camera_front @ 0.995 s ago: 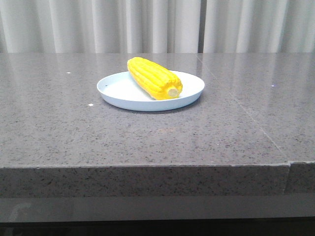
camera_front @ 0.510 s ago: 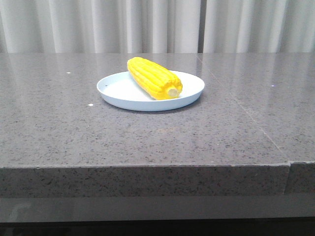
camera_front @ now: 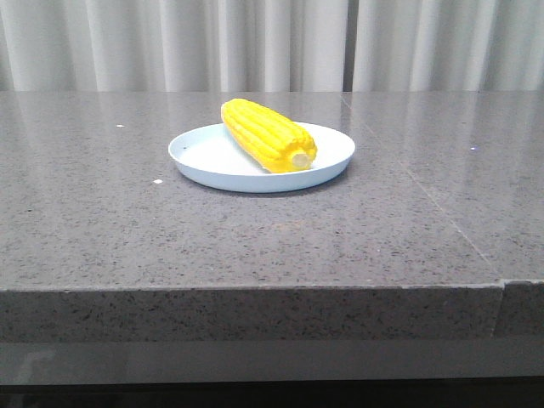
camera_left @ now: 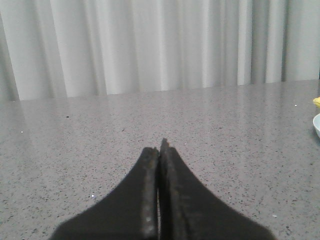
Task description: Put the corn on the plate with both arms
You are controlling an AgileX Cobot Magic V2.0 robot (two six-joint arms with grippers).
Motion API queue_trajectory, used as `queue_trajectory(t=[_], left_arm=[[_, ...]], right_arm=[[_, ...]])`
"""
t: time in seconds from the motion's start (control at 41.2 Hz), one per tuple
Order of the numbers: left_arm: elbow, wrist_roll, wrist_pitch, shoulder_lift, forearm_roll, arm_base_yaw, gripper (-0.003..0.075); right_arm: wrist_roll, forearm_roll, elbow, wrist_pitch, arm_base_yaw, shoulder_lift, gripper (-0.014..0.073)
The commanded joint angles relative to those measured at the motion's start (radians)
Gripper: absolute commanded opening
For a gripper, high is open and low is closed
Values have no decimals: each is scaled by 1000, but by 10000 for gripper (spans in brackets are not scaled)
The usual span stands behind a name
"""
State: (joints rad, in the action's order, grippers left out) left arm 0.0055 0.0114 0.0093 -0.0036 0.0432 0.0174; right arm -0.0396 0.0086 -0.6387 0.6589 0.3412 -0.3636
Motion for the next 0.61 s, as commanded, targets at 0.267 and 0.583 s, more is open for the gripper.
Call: queue_trajectory(t=[0.267,0.583], left_arm=[[3,2,-74,-19,-9,2,-20],[3,2,-72,-19,-9,2,-20]], right_arm=[[9,-15,464,-523,-298,325,-68],[9,-15,649,-666,-351,387,-68]])
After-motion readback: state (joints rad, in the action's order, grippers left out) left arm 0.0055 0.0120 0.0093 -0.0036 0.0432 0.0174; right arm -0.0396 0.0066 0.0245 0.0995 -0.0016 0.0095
